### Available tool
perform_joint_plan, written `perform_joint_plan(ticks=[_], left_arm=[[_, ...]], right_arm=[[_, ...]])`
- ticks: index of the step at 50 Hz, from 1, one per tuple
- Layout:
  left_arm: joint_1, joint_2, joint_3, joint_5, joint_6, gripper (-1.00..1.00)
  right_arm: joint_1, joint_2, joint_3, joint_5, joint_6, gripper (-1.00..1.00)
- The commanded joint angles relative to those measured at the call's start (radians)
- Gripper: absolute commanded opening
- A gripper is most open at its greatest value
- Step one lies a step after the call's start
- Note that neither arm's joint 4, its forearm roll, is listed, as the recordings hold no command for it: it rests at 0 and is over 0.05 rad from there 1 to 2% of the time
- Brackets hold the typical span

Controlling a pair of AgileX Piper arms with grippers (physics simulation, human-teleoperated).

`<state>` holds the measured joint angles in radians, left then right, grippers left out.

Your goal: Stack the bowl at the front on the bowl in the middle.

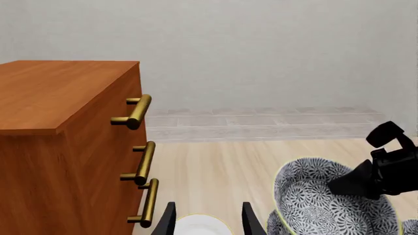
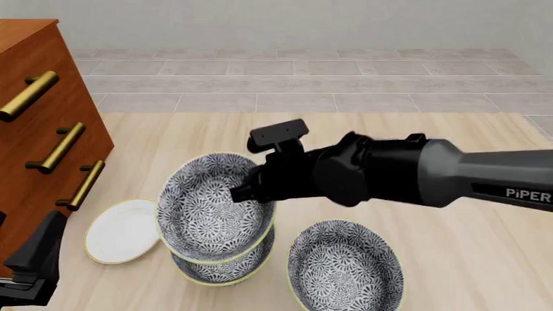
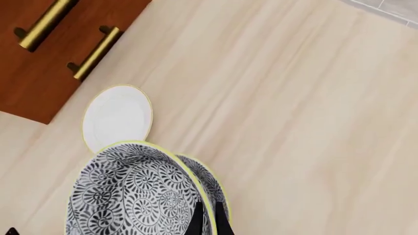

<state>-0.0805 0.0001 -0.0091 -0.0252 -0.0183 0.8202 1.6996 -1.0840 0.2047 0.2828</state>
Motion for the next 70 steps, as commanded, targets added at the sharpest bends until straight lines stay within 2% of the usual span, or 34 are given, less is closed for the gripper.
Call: perform_joint_plan(ticks=[1, 31, 70], left_arm=[[-0.003, 0.0, 0.0, -0.002, -0.004, 1.0], [-0.012, 0.0, 0.005, -0.001, -0.002, 1.0], [-0.017, 0.0, 0.007, -0.005, -0.003, 1.0]], right_arm=[[-0.002, 0.014, 0.013, -0.028, 0.004, -1.0], [-0.007, 0.075, 0.048, -0.092, -0.005, -1.0], [0.002, 0.103, 0.057, -0.121, 0.003, -1.0]])
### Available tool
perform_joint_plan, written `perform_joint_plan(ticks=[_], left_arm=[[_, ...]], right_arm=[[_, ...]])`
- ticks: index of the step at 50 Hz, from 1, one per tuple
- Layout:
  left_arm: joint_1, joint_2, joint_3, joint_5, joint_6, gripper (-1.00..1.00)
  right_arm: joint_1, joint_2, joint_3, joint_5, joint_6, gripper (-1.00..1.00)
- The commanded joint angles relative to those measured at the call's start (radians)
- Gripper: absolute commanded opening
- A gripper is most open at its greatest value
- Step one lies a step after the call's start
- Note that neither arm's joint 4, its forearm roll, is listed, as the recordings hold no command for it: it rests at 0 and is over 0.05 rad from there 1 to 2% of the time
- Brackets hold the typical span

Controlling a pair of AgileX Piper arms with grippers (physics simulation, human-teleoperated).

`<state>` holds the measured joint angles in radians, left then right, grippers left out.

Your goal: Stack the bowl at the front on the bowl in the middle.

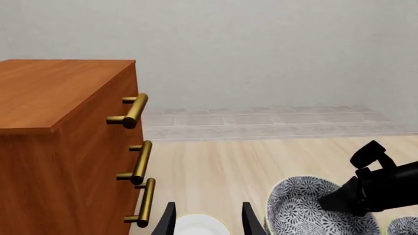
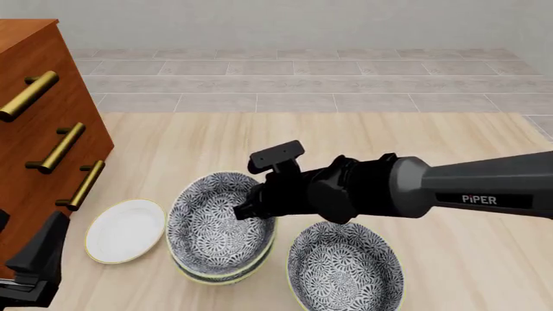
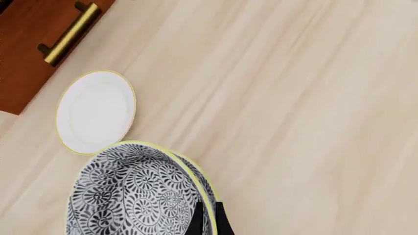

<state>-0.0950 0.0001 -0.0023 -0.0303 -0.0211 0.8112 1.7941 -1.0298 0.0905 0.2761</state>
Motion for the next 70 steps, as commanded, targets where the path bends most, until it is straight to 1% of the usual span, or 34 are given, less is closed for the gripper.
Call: perform_joint_plan(ticks=[1, 3, 4, 22, 35, 39, 44, 47, 50, 57, 63, 70], left_arm=[[-0.003, 0.0, 0.001, -0.001, -0.001, 1.0], [-0.002, 0.0, 0.001, -0.001, 0.0, 1.0], [-0.002, 0.0, 0.001, 0.0, -0.001, 1.0], [-0.016, 0.0, 0.002, 0.004, 0.002, 1.0], [-0.018, 0.0, 0.002, 0.002, 0.001, 1.0], [-0.02, 0.0, 0.002, 0.001, 0.001, 1.0], [-0.019, 0.0, 0.002, 0.002, 0.002, 1.0], [-0.021, 0.0, 0.002, 0.003, 0.0, 1.0], [-0.021, 0.0, 0.002, 0.0, 0.0, 1.0], [-0.019, 0.0, 0.002, 0.0, 0.0, 1.0], [-0.02, 0.0, 0.002, 0.001, -0.001, 1.0], [-0.02, 0.0, 0.002, 0.001, -0.001, 1.0]], right_arm=[[0.011, 0.007, 0.003, -0.005, 0.01, -1.0], [0.015, 0.002, 0.001, -0.002, 0.011, -1.0], [0.015, 0.001, 0.0, -0.001, 0.01, 1.0], [0.004, -0.027, 0.01, -0.001, -0.021, 1.0], [-0.006, -0.106, 0.017, 0.024, -0.053, 1.0], [-0.008, -0.153, 0.027, 0.032, -0.078, 1.0], [-0.006, -0.194, 0.029, 0.048, -0.086, 1.0], [-0.008, -0.225, 0.036, 0.049, -0.107, 1.0], [-0.011, -0.235, 0.039, 0.048, -0.115, 1.0], [-0.022, -0.332, 0.047, 0.076, -0.138, 1.0], [-0.022, -0.425, 0.055, 0.106, -0.152, 1.0], [-0.024, -0.493, 0.061, 0.13, -0.159, 1.0]])
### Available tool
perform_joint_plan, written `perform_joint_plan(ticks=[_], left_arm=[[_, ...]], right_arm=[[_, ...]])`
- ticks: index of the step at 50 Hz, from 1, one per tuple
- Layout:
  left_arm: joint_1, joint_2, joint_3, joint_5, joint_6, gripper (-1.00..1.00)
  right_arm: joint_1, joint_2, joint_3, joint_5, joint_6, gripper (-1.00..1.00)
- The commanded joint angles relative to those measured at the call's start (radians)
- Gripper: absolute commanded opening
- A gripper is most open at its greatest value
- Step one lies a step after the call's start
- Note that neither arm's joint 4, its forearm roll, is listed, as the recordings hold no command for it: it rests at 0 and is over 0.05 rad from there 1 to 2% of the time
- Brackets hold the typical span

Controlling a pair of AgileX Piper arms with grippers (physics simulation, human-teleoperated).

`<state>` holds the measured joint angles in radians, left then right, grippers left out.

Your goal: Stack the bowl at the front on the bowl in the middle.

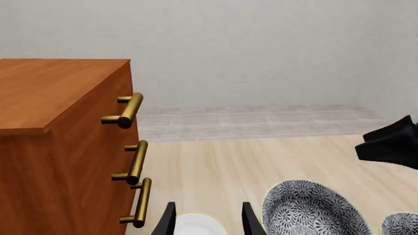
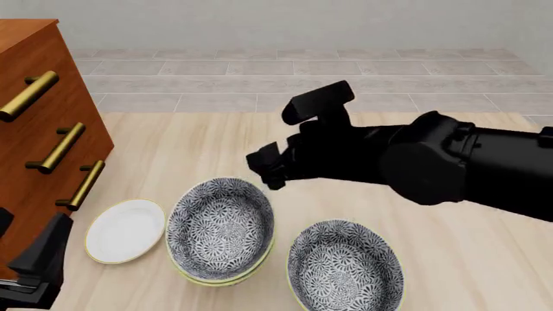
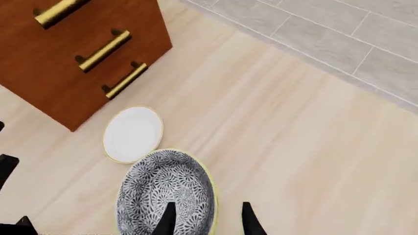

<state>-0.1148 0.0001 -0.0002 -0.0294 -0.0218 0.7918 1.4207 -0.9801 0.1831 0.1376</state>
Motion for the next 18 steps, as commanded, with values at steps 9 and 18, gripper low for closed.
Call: perform_joint_plan(ticks=[9, 18], left_arm=[[-0.004, 0.0, -0.001, 0.004, 0.0, 1.0], [-0.007, 0.0, 0.0, 0.007, 0.001, 1.0]], right_arm=[[-0.037, -0.225, 0.029, 0.055, -0.04, 1.0], [-0.048, -0.331, 0.039, 0.093, -0.051, 1.0]])
